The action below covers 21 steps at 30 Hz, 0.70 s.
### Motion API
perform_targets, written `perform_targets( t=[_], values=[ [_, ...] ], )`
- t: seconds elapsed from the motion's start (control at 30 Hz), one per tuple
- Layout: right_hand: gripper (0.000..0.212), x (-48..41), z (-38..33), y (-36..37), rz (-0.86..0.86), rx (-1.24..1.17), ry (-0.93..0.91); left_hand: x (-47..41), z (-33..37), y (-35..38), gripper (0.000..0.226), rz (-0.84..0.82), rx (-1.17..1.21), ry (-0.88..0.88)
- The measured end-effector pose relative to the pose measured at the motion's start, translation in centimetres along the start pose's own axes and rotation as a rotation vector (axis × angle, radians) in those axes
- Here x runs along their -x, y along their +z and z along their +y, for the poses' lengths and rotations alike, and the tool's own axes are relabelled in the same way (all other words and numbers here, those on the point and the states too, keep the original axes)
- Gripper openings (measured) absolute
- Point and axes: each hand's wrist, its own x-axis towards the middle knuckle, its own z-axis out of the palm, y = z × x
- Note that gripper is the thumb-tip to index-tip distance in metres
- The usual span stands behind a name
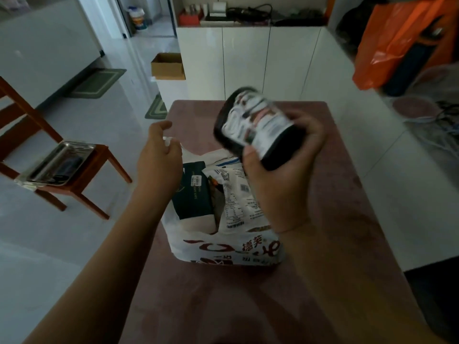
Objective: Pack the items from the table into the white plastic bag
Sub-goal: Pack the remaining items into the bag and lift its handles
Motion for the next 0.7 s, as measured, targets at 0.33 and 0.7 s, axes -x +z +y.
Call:
perform_targets(
  t=[0.33,0.7],
  values=[
    [0.027,4.4,4.9,-1.9,-0.515,0.933,0.155,-0.6,-1.4,-0.9,0.032,-0.043,0.070,0.028],
    [0.023,-3.4,6.4,-7.5,-0.196,0.369,0.786,-0.7,-1.3,-1.0,0.032,-0.082,0.094,0.046]
  ],
)
